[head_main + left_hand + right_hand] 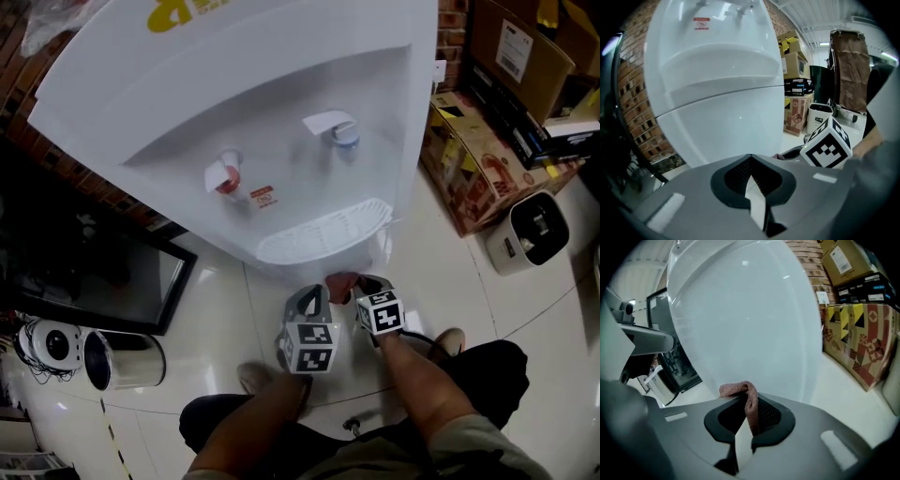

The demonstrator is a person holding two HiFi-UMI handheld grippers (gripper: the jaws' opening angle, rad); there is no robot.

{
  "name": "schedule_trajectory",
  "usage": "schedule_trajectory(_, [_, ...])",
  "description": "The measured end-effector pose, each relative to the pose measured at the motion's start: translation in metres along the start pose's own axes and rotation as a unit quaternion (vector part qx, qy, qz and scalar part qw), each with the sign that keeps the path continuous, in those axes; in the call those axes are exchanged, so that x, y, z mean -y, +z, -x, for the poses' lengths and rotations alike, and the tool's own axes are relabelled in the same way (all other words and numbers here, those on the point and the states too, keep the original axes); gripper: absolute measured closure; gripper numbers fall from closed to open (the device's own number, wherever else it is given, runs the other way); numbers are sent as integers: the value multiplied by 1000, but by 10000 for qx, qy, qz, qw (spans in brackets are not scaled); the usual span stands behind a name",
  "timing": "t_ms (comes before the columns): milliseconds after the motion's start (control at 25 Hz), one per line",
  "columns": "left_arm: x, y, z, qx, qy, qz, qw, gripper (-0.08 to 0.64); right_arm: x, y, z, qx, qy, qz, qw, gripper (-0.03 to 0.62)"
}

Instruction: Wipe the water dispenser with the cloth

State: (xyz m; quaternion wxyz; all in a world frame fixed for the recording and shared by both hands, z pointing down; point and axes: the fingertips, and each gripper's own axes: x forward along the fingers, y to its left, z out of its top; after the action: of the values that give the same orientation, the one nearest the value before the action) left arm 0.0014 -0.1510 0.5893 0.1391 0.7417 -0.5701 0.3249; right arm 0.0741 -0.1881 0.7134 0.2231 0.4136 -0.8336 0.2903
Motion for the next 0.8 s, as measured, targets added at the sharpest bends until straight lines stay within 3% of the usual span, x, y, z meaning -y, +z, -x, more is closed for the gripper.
schedule_trajectory(80, [-27,-24,11,-112,219,105,9996,560,-22,-4,-13,-27,107,13,9999,543])
schedule_trajectory(160, [-57,-51,22,-203,547,548,9968,560,-43,-10,-25,-77,206,1,9998,543])
schedule_trajectory(320, [-104,-118,34,-512,1200,1578,9788,560,-78,-21,-50,-177,352,28,9992,543])
schedule_trajectory(400, [-116,-134,33,-619,1286,1589,9769,560,-94,-25,-62,-223,416,31,9989,543])
schedule_trajectory(560, [-130,-133,33,-528,1255,1602,9777,560,-123,-44,-82,-476,596,124,9970,544])
schedule_trajectory(800, [-125,-143,31,-671,1122,1663,9774,560,-119,-60,-110,-688,418,22,9968,543])
